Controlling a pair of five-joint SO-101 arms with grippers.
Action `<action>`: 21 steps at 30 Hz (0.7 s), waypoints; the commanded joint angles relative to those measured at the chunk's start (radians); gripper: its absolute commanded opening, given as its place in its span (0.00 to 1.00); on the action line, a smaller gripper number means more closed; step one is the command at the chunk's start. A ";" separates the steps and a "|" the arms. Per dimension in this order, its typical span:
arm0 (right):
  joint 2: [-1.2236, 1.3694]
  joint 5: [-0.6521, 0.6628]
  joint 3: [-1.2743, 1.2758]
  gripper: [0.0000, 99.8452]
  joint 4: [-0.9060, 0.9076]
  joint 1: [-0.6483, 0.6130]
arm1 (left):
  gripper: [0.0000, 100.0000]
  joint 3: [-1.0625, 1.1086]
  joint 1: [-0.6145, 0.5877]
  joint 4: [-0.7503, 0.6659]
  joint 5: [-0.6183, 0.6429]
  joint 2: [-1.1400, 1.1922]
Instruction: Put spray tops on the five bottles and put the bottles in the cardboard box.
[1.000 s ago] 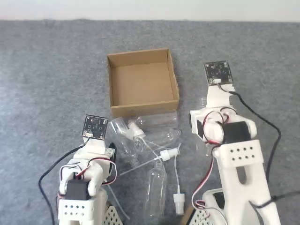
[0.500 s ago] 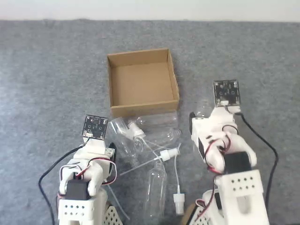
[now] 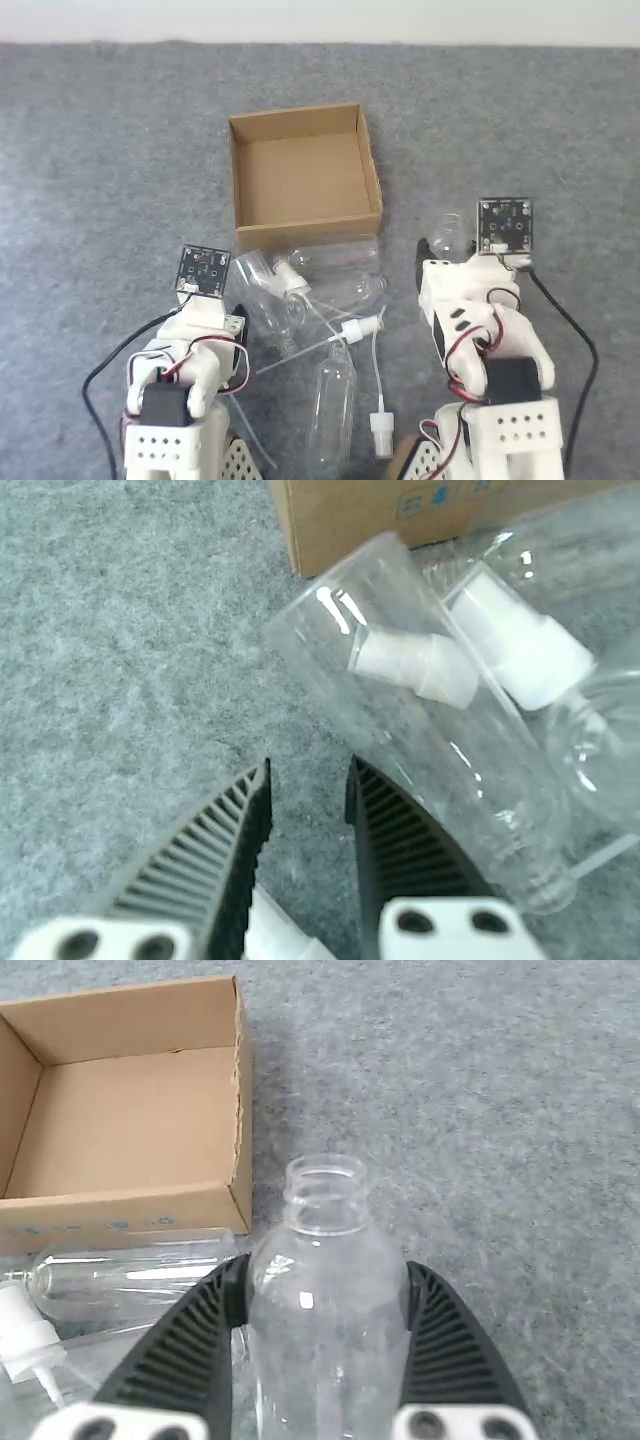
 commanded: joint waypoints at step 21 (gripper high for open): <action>-0.429 -0.011 0.161 0.07 -0.024 0.005 | 0.12 -0.013 -0.002 0.003 -0.005 -0.018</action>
